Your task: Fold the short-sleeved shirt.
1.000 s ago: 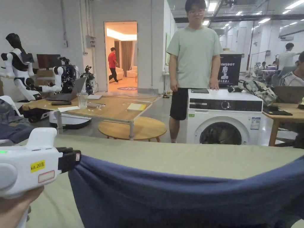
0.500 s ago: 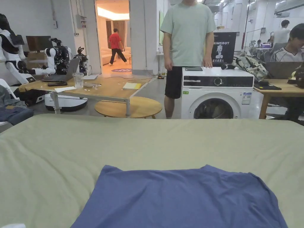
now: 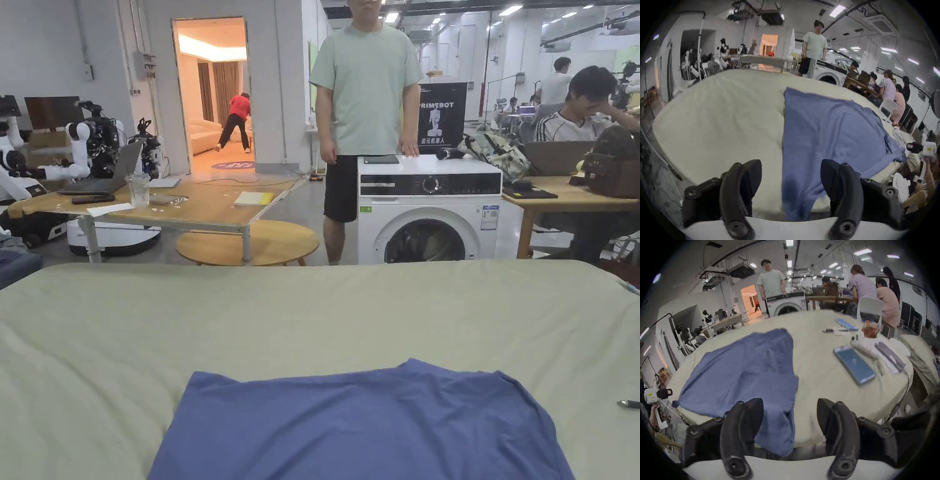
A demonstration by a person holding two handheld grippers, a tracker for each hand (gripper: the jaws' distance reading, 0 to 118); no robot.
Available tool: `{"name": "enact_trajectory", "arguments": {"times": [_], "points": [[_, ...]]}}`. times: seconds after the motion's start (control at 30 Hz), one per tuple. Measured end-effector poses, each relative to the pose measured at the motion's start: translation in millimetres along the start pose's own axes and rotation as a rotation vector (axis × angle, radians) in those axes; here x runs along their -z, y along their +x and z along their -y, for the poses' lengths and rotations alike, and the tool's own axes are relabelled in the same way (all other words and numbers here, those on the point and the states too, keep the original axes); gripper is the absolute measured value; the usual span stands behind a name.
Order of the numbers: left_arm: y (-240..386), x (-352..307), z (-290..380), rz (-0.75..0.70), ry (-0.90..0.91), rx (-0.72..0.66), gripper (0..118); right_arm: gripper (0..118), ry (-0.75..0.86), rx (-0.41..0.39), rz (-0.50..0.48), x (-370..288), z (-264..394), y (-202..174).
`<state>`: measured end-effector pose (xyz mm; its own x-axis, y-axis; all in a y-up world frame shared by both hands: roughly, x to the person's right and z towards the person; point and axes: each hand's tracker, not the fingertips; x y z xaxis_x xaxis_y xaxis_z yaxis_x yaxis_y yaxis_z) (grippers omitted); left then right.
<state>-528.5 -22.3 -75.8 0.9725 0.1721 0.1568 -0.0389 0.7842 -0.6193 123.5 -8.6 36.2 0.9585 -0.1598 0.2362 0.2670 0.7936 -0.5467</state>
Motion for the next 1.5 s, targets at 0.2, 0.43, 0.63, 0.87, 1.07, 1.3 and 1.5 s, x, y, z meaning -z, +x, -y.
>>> {"name": "enact_trajectory", "arguments": {"times": [0.2, 0.43, 0.63, 0.87, 1.07, 1.3, 1.5], "points": [[56, -39, -53, 0.035, 0.268, 0.027, 77, 70, 0.197, -0.062, -0.089, -26, -50, -59], [128, -71, -71, 0.136, 0.413, 0.175, 36, 18, 0.274, -0.162, -0.204, -26, -65, -125], [142, -65, -72, 0.188, 0.407, 0.199, 0, 0, 0.238, -0.214, -0.217, -15, -57, -145], [115, -59, -71, 0.203, 0.347, 0.134, 0, 0, 0.230, -0.169, -0.209, -10, -53, -136], [69, -45, -65, 0.198, 0.069, 0.162, 70, 0, 0.215, -0.161, -0.212, -18, -46, -126], [16, 8, -11, 0.111, -0.232, 0.153, 75, 0, 0.156, -0.155, -0.217, -17, -35, -120], [-7, 46, 15, 0.086, -0.355, 0.055, 47, 0, 0.117, -0.149, -0.181, -14, -33, -108]]}}
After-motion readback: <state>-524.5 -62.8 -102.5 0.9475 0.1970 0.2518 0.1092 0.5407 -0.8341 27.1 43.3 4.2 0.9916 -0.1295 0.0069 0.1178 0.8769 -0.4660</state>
